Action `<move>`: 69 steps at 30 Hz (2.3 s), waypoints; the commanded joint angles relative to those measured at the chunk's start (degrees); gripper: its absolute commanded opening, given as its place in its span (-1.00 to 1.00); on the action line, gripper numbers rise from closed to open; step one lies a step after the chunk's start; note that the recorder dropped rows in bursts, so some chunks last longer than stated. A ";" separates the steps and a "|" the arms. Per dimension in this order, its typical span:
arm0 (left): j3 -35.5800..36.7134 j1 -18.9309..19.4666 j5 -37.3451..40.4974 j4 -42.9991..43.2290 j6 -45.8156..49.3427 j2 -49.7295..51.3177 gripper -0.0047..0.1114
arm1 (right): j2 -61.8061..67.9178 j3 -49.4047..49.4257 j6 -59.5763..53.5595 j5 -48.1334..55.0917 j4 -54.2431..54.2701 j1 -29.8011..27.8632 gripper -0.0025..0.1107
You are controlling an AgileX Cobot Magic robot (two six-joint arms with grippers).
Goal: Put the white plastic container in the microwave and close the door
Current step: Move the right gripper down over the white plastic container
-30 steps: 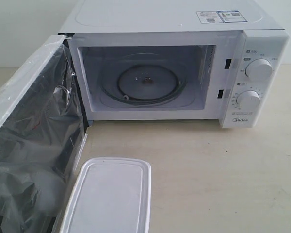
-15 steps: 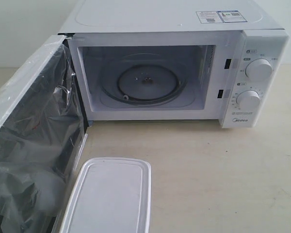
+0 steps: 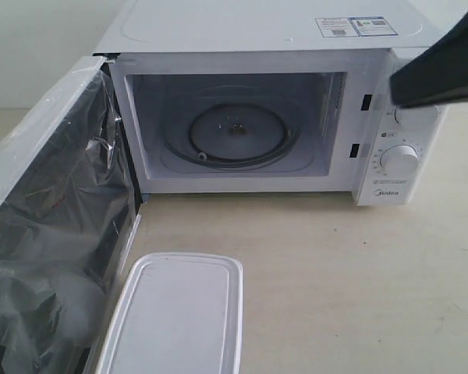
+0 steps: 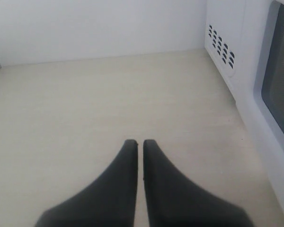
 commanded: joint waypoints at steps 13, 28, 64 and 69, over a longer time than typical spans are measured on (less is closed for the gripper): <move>0.23 -0.19 -0.44 0.20 -0.10 -0.12 -0.84 | 2.40 36.58 -39.23 -8.45 42.90 -0.02 -0.96; 0.23 -0.19 -0.44 0.20 -0.10 -0.12 -0.84 | 19.93 39.60 -51.84 -16.90 54.00 15.94 -0.96; 0.23 -0.19 -0.44 0.20 -0.10 -0.12 -0.84 | 7.30 38.63 -47.23 -41.80 52.10 20.13 -0.53; 0.23 -0.19 -0.44 0.20 -0.10 -0.12 -0.84 | -0.60 37.54 -25.64 -46.63 31.46 20.59 -0.53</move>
